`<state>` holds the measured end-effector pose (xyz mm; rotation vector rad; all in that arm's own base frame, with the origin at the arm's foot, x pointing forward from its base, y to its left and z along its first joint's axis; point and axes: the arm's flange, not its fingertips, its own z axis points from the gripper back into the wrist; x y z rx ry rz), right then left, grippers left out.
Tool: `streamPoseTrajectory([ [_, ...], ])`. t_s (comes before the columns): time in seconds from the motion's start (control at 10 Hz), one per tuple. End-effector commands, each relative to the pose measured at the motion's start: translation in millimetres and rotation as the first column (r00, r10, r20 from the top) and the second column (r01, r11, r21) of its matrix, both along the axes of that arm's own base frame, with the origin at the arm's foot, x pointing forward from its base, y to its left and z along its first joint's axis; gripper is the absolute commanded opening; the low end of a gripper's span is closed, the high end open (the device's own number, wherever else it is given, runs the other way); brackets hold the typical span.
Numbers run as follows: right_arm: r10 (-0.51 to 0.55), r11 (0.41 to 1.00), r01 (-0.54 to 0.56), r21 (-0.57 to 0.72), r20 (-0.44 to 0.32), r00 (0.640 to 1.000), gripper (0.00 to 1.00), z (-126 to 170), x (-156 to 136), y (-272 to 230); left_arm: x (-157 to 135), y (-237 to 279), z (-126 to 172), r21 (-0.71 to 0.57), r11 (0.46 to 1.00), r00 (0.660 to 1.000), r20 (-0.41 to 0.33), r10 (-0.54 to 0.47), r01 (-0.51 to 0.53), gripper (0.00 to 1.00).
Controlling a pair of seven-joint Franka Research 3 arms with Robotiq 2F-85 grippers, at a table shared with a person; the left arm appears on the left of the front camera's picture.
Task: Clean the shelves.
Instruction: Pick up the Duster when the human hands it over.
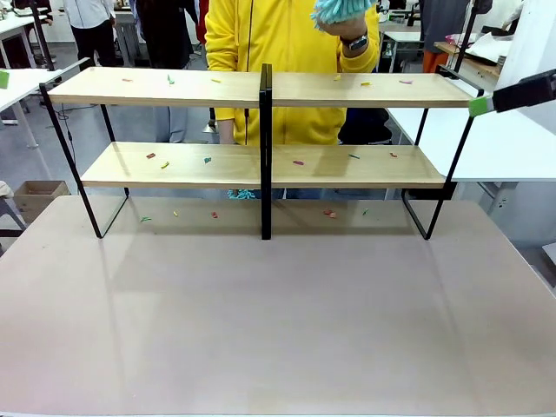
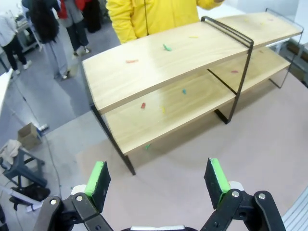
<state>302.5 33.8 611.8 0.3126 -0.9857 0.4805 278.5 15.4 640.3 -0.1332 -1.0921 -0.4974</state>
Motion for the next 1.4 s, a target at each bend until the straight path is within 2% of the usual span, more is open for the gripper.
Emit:
streamPoseTrajectory([
  [0.0, -0.064, 0.992, 0.065, 0.107, -0.014, 0.998, 1.0, -24, -23, 10, -28, -35, -65, -0.013, 1.0, 1.0, 0.022, 0.022, -0.022, 1.0],
  [0.2, -0.115, 0.989, 0.117, 0.085, -0.036, 0.993, 1.0, -24, -26, 8, -21, -58, -59, -0.009, 1.0, 1.0, 0.008, 0.025, -0.025, 1.0],
  [0.7, -0.125, 0.987, 0.128, 0.1, -0.032, 0.992, 1.0, -25, -27, 1, -18, -90, -48, -0.01, 1.0, 1.0, 0.016, 0.016, -0.016, 1.0],
  [1.3, -0.114, 0.988, 0.116, 0.098, -0.027, 0.993, 1.0, -25, -26, 3, -21, -81, -53, -0.017, 1.0, 1.0, 0.009, 0.007, -0.007, 1.0],
])
